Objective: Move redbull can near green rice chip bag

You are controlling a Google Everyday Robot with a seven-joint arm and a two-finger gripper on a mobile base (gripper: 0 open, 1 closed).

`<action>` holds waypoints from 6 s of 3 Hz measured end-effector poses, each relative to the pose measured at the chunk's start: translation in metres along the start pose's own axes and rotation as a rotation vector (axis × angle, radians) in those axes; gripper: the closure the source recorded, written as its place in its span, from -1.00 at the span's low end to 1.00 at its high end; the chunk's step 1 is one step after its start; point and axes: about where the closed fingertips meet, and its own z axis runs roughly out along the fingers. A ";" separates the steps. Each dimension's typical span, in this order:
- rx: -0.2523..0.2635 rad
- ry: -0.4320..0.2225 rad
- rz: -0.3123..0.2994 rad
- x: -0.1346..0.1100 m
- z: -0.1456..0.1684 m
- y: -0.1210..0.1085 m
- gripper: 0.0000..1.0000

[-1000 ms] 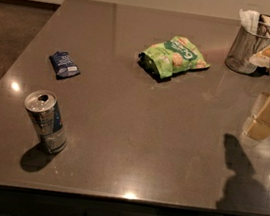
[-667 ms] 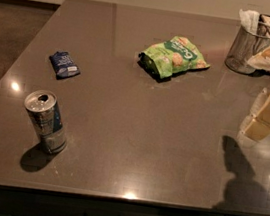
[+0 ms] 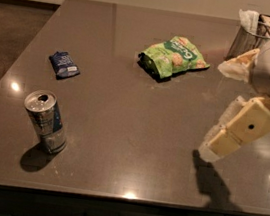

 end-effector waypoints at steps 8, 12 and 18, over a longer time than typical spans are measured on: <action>-0.103 -0.260 -0.028 -0.200 0.194 0.079 -0.86; -0.104 -0.337 0.033 -0.202 0.167 0.057 0.90; 0.168 -0.232 0.372 -0.103 0.139 -0.079 1.00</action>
Offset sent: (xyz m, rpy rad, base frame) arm 0.0083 0.1695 -0.0360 0.1672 -0.0400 0.0642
